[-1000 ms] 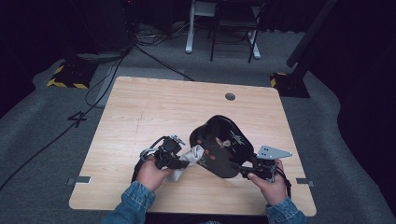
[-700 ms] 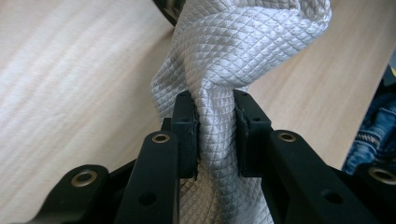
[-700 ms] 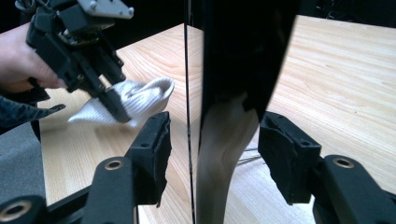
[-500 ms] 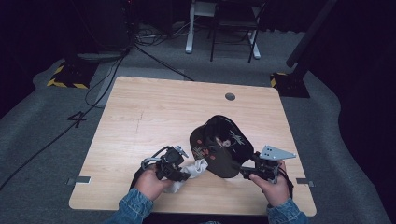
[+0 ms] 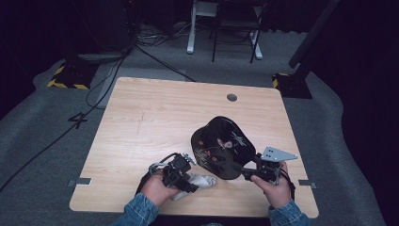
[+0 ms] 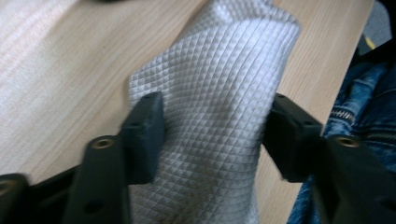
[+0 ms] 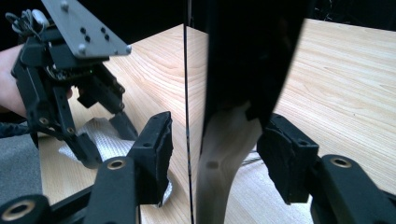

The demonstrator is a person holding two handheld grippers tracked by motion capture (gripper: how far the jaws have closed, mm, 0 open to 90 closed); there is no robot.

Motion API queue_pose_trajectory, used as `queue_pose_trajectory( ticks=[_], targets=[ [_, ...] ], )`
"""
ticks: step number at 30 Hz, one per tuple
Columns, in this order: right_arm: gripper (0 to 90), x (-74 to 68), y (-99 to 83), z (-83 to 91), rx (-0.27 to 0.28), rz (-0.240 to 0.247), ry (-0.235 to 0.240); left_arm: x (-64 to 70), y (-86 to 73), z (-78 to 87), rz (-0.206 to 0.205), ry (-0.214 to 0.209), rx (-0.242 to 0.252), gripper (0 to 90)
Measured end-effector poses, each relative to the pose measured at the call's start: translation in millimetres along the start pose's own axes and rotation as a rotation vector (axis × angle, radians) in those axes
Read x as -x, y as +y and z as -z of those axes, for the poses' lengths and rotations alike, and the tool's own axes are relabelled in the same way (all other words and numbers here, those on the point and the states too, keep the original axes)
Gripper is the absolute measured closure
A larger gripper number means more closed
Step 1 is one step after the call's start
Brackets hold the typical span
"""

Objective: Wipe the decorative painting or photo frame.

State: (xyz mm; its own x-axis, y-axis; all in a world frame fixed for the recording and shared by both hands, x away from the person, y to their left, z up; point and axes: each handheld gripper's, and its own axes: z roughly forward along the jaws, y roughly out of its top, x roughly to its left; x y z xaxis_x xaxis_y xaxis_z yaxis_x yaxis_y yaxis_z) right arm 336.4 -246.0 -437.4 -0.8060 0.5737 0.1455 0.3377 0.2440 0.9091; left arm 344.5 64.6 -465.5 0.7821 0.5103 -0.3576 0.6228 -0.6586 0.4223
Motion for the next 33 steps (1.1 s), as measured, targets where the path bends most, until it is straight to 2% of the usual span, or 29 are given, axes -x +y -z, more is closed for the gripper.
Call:
queue_pose_trajectory(
  ticks=[6, 11, 17, 21, 23, 26, 28, 31, 33],
  targets=[
    [46.1, -3.3, 0.7, -0.3, 0.000, 0.003, 0.003, -1.7, 0.1, 16.9, -0.005, 0.000, 0.086, 32.8],
    [45.6, -4.5, 0.7, -0.1, -0.005, 0.008, -0.010, -3.9, 0.1, 33.5, 0.001, 0.040, 0.179, 33.1],
    [45.8, -6.7, 2.0, 2.8, -0.005, 0.015, -0.030, -6.3, 2.1, 48.2, -0.004, 0.088, 0.262, 34.1],
    [49.7, -8.6, 2.9, 4.9, -0.017, 0.014, -0.043, -10.3, 3.6, 56.6, -0.011, 0.119, 0.336, 37.2],
    [51.2, -10.1, 3.5, 5.9, -0.021, 0.010, -0.050, -15.4, 4.1, 59.0, -0.001, 0.130, 0.373, 38.4],
    [54.1, -13.2, 4.6, 7.7, -0.033, 0.009, -0.066, -22.7, 6.5, 60.4, 0.001, 0.145, 0.389, 40.1],
    [56.2, -15.4, 5.2, 9.5, -0.050, 0.011, -0.100, -26.2, 9.0, 61.9, -0.003, 0.180, 0.394, 42.9],
    [59.1, -17.9, 4.9, 12.3, -0.067, -0.009, -0.128, -31.6, 14.8, 63.5, 0.004, 0.189, 0.415, 42.3],
    [63.1, -18.7, 4.7, 13.7, -0.068, -0.018, -0.123, -35.1, 18.0, 62.7, -0.011, 0.190, 0.433, 41.6]
  ],
)
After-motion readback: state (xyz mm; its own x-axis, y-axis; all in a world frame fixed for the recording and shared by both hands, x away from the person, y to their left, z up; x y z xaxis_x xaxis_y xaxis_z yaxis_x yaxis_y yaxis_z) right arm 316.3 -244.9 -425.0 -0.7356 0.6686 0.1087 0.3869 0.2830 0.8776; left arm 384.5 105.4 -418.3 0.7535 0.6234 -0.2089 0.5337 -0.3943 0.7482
